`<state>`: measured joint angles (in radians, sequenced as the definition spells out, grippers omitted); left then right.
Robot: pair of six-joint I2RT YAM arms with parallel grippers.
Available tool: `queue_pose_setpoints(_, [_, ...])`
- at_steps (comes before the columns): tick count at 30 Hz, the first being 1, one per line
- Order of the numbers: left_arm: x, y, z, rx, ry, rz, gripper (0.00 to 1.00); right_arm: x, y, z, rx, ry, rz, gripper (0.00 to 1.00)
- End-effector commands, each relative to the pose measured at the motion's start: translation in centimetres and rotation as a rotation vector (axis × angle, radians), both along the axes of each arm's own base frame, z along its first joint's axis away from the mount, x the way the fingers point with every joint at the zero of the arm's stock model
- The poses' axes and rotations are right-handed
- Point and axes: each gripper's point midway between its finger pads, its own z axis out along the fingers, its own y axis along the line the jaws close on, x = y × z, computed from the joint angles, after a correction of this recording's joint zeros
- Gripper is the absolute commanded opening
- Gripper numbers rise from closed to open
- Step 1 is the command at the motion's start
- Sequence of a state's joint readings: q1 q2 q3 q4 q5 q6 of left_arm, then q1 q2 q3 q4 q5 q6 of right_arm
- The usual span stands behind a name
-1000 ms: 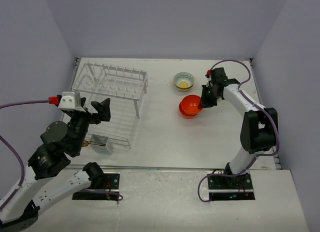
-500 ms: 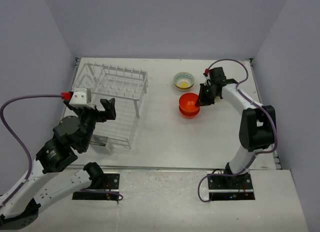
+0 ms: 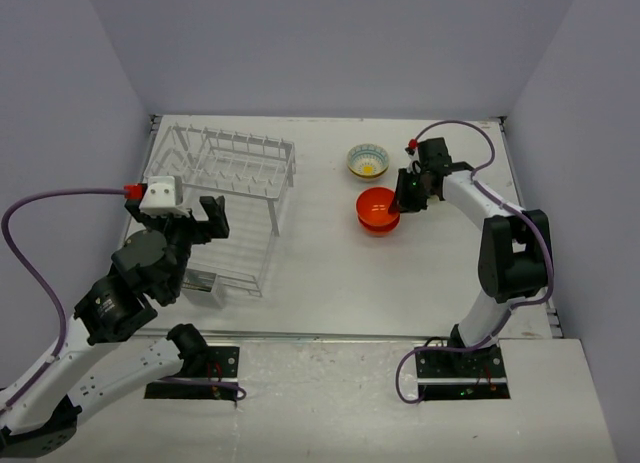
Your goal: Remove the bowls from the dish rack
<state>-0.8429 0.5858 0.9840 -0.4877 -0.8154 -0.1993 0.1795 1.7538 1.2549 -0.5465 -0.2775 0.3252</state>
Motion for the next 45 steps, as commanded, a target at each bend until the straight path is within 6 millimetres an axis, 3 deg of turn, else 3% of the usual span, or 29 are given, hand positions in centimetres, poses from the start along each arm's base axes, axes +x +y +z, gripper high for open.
queue_pose_setpoints(1, [0.1, 0.4, 0.0, -0.021, -0.005, 0.032, 1.0, 1.0, 0.8, 1.0, 0.034, -0.053, 0.01, 0.18])
queue_pose_setpoints(7, [0.2, 0.4, -0.3, -0.01, 0.004, 0.036, 1.0, 0.8, 0.9, 1.0, 0.043, -0.058, 0.017, 0.22])
queue_pose_setpoints(18, [0.3, 0.3, -0.5, -0.001, 0.009, 0.039, 1.0, 0.0, 0.6, 2.3, 0.038, -0.094, 0.019, 0.47])
queue_pose_setpoints(22, [0.5, 0.2, -0.7, 0.009, 0.015, 0.045, 1.0, -0.3, -0.1, 3.5, 0.011, -0.131, 0.0, 0.47])
queue_pose_setpoints(26, [0.7, 0.1, -0.9, 0.017, 0.022, 0.047, 1.0, -0.5, -1.1, 3.6, -0.036, -0.137, -0.027, 0.43])
queue_pose_setpoints(29, [0.9, 0.0, -1.1, 0.022, 0.028, 0.05, 1.0, -0.6, -1.4, 3.2, -0.054, -0.131, -0.037, 0.28])
queue_pose_setpoints(30, [1.0, 0.0, -1.1, 0.024, 0.03, 0.05, 1.0, -0.6, -1.7, 3.0, -0.066, -0.128, -0.045, 0.19])
queue_pose_setpoints(34, [1.3, 0.0, -1.2, 0.028, 0.035, 0.053, 1.0, -0.7, -1.6, 2.1, -0.066, -0.108, -0.046, 0.08])
queue_pose_setpoints(39, [1.6, -0.3, -1.6, 0.038, 0.047, 0.05, 1.0, -0.6, -1.5, 2.3, -0.055, -0.111, -0.046, 0.08])
queue_pose_setpoints(45, [2.5, -0.3, -2.0, 0.031, 0.074, 0.089, 1.0, -0.8, -1.5, 4.1, -0.048, -0.156, -0.046, 0.08])
